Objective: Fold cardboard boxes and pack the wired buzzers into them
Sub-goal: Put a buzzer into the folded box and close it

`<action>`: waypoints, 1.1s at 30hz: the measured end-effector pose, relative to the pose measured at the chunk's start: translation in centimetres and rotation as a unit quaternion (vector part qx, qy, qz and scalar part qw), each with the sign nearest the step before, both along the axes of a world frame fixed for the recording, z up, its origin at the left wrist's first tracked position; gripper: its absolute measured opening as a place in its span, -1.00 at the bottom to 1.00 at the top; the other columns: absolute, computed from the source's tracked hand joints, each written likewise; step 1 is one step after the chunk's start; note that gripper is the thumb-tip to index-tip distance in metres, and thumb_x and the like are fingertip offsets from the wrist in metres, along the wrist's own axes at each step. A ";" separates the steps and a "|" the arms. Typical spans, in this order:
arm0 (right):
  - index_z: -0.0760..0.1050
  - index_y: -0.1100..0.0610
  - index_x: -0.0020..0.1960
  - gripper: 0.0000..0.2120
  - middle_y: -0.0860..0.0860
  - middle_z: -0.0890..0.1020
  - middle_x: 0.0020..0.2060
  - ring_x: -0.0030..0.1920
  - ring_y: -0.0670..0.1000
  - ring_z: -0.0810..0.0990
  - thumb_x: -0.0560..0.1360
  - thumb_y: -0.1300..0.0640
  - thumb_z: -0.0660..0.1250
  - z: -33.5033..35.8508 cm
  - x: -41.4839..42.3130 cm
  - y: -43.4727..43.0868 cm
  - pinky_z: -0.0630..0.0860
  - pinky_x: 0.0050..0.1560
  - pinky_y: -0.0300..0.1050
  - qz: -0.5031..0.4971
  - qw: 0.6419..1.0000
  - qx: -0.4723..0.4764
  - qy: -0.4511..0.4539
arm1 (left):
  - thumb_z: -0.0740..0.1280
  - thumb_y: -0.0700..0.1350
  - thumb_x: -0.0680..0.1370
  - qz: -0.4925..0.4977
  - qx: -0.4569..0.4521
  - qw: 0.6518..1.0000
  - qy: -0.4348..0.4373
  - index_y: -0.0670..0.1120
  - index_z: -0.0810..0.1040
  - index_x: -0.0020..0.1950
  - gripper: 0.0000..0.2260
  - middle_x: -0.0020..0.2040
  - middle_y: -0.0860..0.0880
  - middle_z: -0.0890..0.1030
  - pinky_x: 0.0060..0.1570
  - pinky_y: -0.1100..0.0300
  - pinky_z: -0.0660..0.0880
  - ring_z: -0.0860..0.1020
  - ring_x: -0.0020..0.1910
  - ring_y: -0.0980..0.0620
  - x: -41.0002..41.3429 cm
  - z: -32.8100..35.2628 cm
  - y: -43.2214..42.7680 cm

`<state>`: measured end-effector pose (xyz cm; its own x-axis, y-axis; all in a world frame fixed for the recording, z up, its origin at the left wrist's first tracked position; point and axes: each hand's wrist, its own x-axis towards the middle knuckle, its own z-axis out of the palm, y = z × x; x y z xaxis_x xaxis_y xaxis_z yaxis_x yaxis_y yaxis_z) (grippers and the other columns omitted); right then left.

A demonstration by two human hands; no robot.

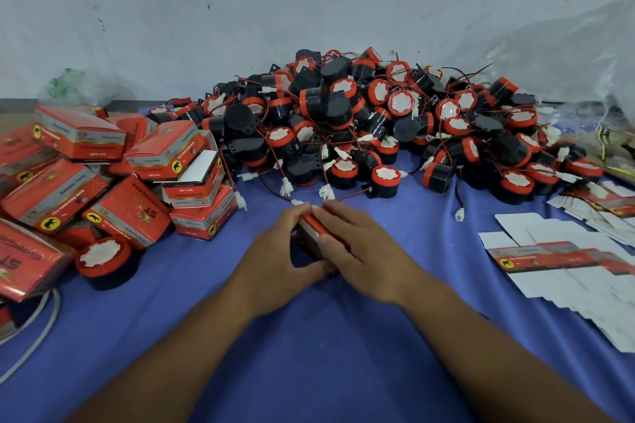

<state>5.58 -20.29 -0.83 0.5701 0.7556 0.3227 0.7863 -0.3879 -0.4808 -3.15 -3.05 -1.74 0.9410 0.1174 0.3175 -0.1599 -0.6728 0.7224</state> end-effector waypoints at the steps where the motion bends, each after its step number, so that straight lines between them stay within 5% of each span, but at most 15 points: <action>1: 0.28 -0.03 0.56 -0.46 -0.05 0.28 0.54 0.50 -0.06 0.25 0.61 -0.14 0.07 0.1 0.0 0.1 0.17 0.43 -0.24 -0.008 1.000 0.009 -0.006 | 0.42 0.33 0.33 0.000 0.002 1.000 -0.007 0.16 0.28 0.46 -0.24 0.33 0.24 0.47 0.28 0.24 0.47 0.47 0.27 0.27 0.0 0.0 -0.2; 6: 0.56 0.22 0.32 -0.66 0.17 0.59 0.28 0.25 0.14 0.55 0.56 0.25 0.27 0.8 0.2 -0.2 0.37 0.29 -0.20 0.014 0.996 0.059 -0.071 | 0.50 -0.02 0.47 0.005 0.010 0.999 -0.048 0.03 0.45 0.38 -0.49 0.20 0.16 0.56 0.15 0.11 0.55 0.56 0.14 0.17 0.0 0.1 -0.2; 9: 0.58 0.31 0.27 -0.68 0.17 0.63 0.24 0.25 0.06 0.56 0.54 0.36 0.28 1.0 0.4 -0.5 0.28 0.30 -0.34 0.029 0.992 0.082 -0.087 | 0.48 -0.20 0.50 0.022 0.029 0.995 -0.092 -0.04 0.55 0.29 -0.62 0.16 0.07 0.58 0.07 0.12 0.57 0.57 0.07 0.12 0.0 0.2 -0.2; 14: 0.50 0.12 0.40 -0.65 0.06 0.44 0.45 0.46 -0.03 0.33 0.63 0.23 0.29 0.8 0.9 -1.2 0.23 0.45 -0.25 0.029 0.998 0.046 0.002 | 0.42 -0.28 0.53 0.040 0.022 0.993 -0.105 -0.11 0.63 0.15 -0.79 0.00 -0.01 0.56 -0.03 0.23 0.51 0.56 -0.05 0.05 -0.2 0.7 -0.2; 16: 0.54 0.13 0.37 -0.67 0.07 0.50 0.40 0.41 -0.06 0.37 0.62 0.14 0.33 0.8 1.1 -1.2 0.27 0.41 -0.32 0.035 0.997 0.066 0.000 | 0.40 -0.27 0.55 0.044 -0.010 0.994 -0.100 -0.10 0.65 0.09 -0.84 -0.02 0.02 0.60 0.02 0.26 0.49 0.56 -0.03 0.09 -0.3 0.8 -0.1; 22: 0.57 0.11 0.34 -0.67 -0.02 0.58 0.30 0.33 -0.10 0.48 0.63 0.04 0.31 0.6 1.1 -1.4 0.42 0.35 -0.07 0.031 0.995 0.093 0.004 | 0.41 -0.23 0.55 0.046 -0.071 0.994 -0.070 -0.04 0.65 0.03 -0.88 -0.06 0.07 0.63 -0.01 0.31 0.49 0.58 -0.06 0.12 -0.5 1.0 -0.3; 28: 0.59 0.28 0.25 -0.74 0.25 0.62 0.06 0.04 0.18 0.52 0.63 0.23 0.25 1.2 0.7 -0.9 0.43 0.01 0.10 0.094 0.988 0.118 -0.035 | 0.41 -0.24 0.55 0.025 -0.001 0.994 -0.103 -0.14 0.63 -0.04 -0.97 -0.01 0.03 0.55 0.07 0.13 0.50 0.54 0.03 0.02 -0.2 1.0 -0.1; 33: 0.48 0.10 0.43 -0.65 0.11 0.42 0.42 0.40 -0.03 0.30 0.67 0.08 0.20 0.8 0.8 -1.5 0.25 0.41 -0.14 0.081 0.996 0.025 -0.031 | 0.41 -0.28 0.52 -0.012 0.065 0.993 -0.101 -0.12 0.60 -0.11 -0.93 0.24 0.05 0.50 0.30 0.15 0.38 0.44 0.30 0.05 -0.1 1.3 0.1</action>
<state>6.39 -21.77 0.00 0.4193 0.8188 0.3922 0.8654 -0.2299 -0.4453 -3.22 -2.99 -0.45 0.8588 0.0406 0.5108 -0.3098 -0.7527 0.5809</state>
